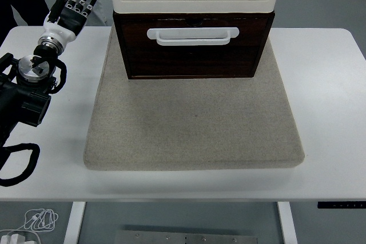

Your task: Open the drawer under the combination cabinet

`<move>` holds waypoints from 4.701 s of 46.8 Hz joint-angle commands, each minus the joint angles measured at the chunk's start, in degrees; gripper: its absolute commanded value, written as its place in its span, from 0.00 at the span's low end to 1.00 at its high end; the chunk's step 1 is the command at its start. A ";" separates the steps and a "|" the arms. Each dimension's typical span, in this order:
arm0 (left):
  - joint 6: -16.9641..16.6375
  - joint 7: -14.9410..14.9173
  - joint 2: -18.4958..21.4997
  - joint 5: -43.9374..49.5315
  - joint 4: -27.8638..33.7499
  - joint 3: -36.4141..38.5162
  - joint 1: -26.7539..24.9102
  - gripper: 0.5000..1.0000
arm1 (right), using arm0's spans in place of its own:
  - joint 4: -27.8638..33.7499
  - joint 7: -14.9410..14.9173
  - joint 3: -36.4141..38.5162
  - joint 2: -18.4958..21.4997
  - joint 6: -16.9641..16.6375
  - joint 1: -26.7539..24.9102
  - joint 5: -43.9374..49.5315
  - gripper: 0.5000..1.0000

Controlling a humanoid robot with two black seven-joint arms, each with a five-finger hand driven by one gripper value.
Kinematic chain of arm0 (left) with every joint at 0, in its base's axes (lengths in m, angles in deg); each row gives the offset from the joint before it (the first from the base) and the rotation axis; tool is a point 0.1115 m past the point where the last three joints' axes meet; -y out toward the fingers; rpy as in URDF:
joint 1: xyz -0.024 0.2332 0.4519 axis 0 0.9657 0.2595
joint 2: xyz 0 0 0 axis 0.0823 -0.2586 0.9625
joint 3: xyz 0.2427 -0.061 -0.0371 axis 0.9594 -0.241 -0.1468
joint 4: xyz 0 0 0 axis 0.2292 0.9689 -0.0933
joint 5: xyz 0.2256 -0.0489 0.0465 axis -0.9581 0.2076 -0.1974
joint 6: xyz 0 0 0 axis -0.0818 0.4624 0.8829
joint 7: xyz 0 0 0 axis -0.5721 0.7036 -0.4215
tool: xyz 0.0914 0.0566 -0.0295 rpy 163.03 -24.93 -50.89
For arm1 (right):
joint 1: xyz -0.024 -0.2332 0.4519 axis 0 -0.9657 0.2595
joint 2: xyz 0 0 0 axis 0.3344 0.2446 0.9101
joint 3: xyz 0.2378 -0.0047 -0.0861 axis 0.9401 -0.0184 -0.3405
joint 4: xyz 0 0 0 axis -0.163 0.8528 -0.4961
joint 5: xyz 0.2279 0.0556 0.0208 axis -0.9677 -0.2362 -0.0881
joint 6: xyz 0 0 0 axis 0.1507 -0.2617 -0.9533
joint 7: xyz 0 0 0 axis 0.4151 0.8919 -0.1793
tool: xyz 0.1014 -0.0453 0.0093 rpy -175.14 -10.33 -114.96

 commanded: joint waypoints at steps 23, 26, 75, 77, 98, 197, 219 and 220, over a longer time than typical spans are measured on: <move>0.70 -0.18 1.23 -0.03 -0.09 0.09 -1.14 1.00 | 0.00 0.00 0.00 0.00 0.00 0.00 0.00 0.85; 1.14 -0.44 1.67 -0.12 -0.09 0.17 -1.14 1.00 | 0.00 0.00 0.00 0.00 0.00 0.00 0.00 0.85; 12.75 1.58 31.99 -26.47 15.36 5.98 -6.94 1.00 | 0.09 0.00 0.00 0.00 0.00 0.00 0.00 0.85; 12.75 1.84 33.31 -27.71 18.17 5.98 -7.03 1.00 | 0.00 0.00 0.00 0.00 0.00 0.00 0.00 0.85; 13.27 1.84 45.88 -40.28 45.60 5.18 -10.01 1.00 | 0.00 0.00 0.00 0.00 0.00 0.00 0.00 0.85; 11.25 -33.22 24.18 -45.91 57.83 42.98 -34.45 1.00 | 0.00 0.00 0.00 0.00 0.00 0.00 0.00 0.85; 7.57 -36.30 19.61 -45.91 55.98 47.90 -36.47 1.00 | 0.00 0.00 0.00 0.00 0.00 0.00 0.00 0.85; 7.30 -36.32 19.43 -45.82 55.89 47.90 -36.64 1.00 | 0.00 0.00 0.00 0.00 0.00 0.00 0.00 0.85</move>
